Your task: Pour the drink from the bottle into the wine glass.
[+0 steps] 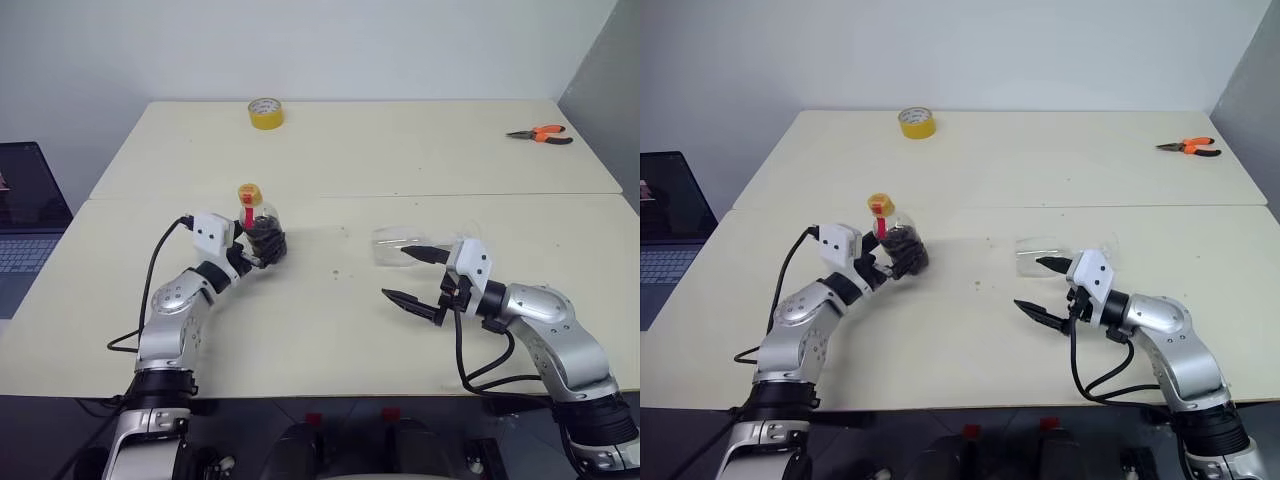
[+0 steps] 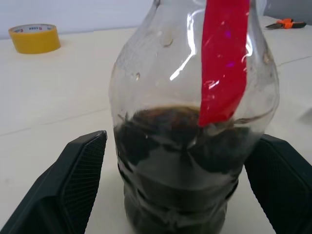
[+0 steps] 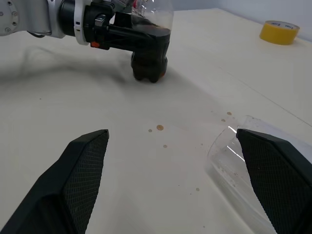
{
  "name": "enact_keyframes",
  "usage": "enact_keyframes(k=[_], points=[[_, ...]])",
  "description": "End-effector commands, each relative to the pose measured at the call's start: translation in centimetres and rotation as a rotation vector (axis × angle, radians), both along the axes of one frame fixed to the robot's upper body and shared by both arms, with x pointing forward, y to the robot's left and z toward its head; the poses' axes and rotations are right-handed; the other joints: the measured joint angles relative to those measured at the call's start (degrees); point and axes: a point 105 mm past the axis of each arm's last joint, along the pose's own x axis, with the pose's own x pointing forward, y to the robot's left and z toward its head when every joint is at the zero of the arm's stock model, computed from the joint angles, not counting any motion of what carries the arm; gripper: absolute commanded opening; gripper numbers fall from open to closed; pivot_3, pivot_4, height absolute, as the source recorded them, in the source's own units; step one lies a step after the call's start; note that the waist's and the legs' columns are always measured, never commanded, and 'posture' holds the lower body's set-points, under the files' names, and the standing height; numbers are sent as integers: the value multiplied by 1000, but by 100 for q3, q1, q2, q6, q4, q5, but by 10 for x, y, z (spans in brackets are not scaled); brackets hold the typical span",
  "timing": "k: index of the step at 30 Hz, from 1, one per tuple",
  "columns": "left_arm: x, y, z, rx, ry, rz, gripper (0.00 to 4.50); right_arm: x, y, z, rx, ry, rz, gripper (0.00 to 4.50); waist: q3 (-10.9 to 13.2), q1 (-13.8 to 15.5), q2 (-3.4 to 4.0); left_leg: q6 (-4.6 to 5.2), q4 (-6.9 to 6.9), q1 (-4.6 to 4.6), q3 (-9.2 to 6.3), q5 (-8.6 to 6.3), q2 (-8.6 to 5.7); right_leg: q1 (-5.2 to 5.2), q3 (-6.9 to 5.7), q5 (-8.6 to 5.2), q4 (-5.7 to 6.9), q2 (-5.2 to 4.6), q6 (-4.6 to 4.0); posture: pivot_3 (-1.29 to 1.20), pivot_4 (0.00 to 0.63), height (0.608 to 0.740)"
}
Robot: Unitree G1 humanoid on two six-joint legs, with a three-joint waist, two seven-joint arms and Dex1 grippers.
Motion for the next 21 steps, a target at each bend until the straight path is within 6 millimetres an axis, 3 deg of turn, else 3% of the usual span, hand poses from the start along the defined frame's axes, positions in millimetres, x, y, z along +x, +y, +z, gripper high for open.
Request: enact_keyframes(k=[1, 11, 14, 21], points=[[4, -3, 8, 7, -48, -16, 4485, 0, 1, 7, -12, -40, 18, 4479, 1, -1, -2, 0, 0, 0, 0, 0, 0, 0, 0, 0, 0, 0, 0, 0, 150, 740], [0, -4, 6, 1, -54, -29, 2134, 10, -10, 10, -42, -65, -10, 4500, 10, -3, -16, 0, 0, -1, 0, 0, 0, -4, 0, 0, 3, 0, 0, 0, 150, 740], [-1, -3, 6, -3, -56, -26, 1927, 13, -9, 17, -30, -75, -5, 4500, 11, -3, -18, 0, 0, -1, 1, 0, 1, -5, 0, 0, 3, 0, 0, 0, 150, 740], [-6, -19, 12, 1, -95, -17, 1658, 37, 11, 62, 77, -97, -56, 4500, 12, -7, -19, -1, -1, -7, 1, 0, 2, -15, 2, 1, 6, 0, -2, 0, 150, 740]])
